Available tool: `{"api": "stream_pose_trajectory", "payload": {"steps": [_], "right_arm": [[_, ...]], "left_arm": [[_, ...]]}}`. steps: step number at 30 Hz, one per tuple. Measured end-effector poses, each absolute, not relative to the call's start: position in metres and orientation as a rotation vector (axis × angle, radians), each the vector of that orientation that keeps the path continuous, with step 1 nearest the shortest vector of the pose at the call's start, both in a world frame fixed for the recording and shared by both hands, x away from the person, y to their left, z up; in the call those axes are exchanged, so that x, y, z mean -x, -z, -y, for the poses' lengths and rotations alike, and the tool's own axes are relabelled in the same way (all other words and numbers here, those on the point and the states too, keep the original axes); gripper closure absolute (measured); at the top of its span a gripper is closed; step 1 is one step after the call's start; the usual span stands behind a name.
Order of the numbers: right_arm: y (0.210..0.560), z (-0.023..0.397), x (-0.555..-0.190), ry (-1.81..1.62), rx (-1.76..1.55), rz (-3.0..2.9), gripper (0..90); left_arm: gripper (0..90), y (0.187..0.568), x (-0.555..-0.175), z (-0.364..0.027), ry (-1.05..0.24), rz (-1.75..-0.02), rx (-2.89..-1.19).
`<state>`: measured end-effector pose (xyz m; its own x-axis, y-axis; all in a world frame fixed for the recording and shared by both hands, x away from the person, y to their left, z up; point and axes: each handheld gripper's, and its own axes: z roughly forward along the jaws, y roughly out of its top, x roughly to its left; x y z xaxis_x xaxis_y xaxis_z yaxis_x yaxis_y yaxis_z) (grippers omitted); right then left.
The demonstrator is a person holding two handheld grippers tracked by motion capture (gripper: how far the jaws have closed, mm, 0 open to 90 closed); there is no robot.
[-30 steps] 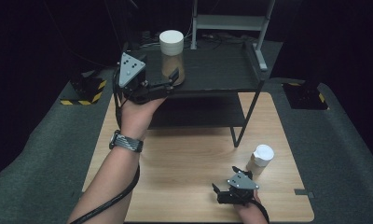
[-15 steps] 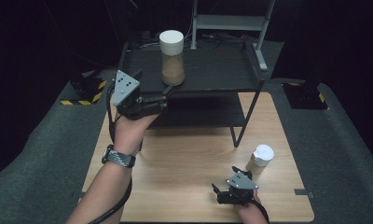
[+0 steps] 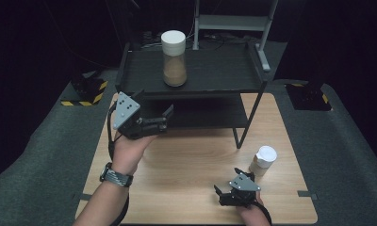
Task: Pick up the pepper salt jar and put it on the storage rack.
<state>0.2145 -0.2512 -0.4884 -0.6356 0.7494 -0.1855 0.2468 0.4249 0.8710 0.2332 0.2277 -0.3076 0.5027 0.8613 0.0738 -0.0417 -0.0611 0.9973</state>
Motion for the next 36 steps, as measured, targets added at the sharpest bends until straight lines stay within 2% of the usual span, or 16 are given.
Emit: {"api": "stream_pose_trajectory", "payload": {"steps": [36], "right_arm": [[0.488,0.249,-0.214,-1.148,-0.838,-2.116,0.0]], "left_arm": [[0.4,0.424,-0.186,-0.237,-0.835,-0.82,-1.578]]}}
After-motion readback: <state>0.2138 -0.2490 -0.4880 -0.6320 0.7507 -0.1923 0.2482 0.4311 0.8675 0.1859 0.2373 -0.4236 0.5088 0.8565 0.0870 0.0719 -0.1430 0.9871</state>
